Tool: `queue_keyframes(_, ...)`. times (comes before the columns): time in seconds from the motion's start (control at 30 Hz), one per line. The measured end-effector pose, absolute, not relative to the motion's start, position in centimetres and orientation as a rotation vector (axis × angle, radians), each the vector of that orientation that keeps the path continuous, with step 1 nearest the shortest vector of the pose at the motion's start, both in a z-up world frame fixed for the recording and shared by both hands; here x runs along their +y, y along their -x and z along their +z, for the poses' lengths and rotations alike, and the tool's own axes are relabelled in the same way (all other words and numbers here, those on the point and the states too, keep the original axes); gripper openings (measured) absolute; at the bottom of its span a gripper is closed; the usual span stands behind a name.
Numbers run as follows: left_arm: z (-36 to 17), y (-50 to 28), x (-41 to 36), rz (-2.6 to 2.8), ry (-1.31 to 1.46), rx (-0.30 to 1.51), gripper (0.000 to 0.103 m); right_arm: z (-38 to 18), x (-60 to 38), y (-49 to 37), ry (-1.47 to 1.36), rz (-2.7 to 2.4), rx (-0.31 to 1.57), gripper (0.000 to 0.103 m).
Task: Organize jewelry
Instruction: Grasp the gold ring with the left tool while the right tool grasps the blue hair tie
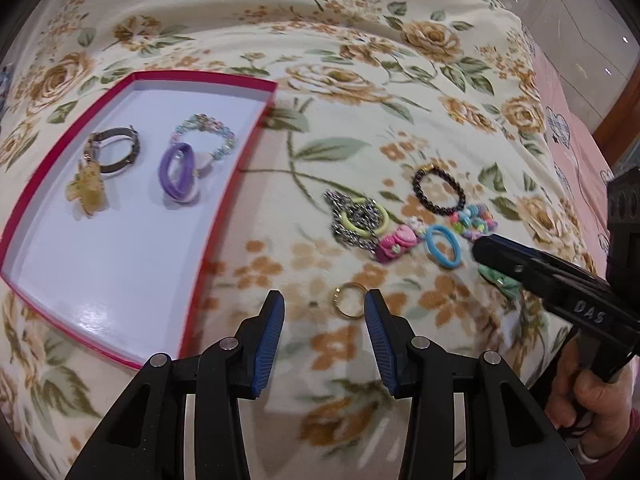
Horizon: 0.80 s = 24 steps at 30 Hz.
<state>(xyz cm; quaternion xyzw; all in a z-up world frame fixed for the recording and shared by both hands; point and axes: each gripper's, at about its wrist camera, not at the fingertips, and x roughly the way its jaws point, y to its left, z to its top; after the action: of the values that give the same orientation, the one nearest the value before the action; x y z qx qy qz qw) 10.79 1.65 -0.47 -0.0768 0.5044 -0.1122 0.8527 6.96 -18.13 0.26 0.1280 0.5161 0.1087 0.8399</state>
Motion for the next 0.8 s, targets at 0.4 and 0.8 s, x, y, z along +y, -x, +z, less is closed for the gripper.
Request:
queue_keyframes(0.4, -2.8, -12.1, 0.1, -0.254, 0.135, 1.097, 0.036, -1.7, -17.3, -7.9, -0.228, 0.211, 1.127, 0.013)
queue_keyframes(0.8, -2.6, -11.8, 0.5, -0.274, 0.166, 1.08, 0.022, -0.9, -16.9, -7.7, -0.233, 0.242, 1.112, 0.003)
